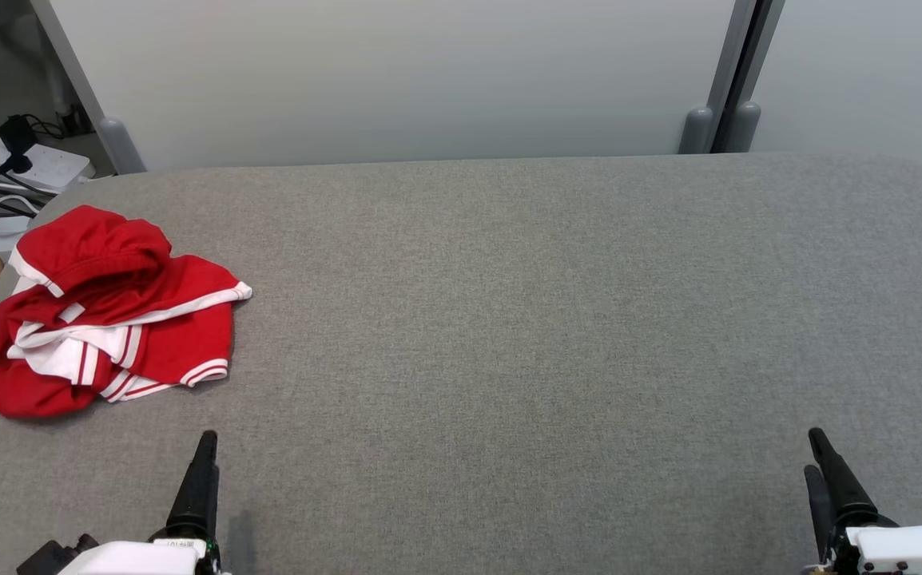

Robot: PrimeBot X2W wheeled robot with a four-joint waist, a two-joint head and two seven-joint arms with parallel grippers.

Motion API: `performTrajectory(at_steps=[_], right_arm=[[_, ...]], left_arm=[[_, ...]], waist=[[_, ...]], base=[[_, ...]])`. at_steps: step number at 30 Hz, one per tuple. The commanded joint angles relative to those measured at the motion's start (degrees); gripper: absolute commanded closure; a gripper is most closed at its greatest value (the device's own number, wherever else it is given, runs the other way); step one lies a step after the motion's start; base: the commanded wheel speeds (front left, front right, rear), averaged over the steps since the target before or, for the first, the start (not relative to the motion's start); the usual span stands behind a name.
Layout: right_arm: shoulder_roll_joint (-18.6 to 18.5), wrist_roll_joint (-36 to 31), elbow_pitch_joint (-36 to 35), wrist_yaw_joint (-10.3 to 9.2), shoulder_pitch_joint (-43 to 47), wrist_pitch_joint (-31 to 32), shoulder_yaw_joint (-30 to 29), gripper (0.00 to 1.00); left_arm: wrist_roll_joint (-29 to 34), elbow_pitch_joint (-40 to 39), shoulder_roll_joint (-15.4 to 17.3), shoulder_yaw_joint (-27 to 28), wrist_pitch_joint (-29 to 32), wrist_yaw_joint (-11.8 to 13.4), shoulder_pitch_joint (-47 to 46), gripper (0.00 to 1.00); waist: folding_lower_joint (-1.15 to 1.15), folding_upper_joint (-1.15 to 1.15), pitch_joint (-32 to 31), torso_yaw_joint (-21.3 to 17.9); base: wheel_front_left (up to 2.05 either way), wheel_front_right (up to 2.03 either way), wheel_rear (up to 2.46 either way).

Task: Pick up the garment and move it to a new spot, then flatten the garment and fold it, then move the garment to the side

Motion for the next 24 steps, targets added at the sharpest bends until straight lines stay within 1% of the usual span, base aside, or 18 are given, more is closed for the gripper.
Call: performTrajectory(at_steps=[1, 14, 24], right_arm=[[-1.0, -1.8, -1.6, 0.11, -2.8, -0.9, 0.4, 0.0], [-1.1, -12.2, -1.1, 0.16, -3.7, -3.0, 1.5, 0.0], [-1.1, -20.1, -0.5, 0.2, -4.3, -4.7, 2.6, 0.0]], left_arm=[[1.5, -1.8, 0.9, 0.1, -0.5, 0.0, -3.2, 0.0], [11.3, 0.6, 1.9, -1.2, -2.7, 0.0, -4.2, 0.0], [20.1, 2.2, 2.4, -1.5, -4.5, 0.0, -4.9, 0.0]], waist=[[-0.01, 0.0, 0.0, 0.0], [-0.01, 0.0, -0.2, -0.1], [-0.01, 0.0, -0.3, -0.3]], base=[[0.0, 0.0, 0.0], [0.0, 0.0, 0.0], [0.0, 0.0, 0.0]])
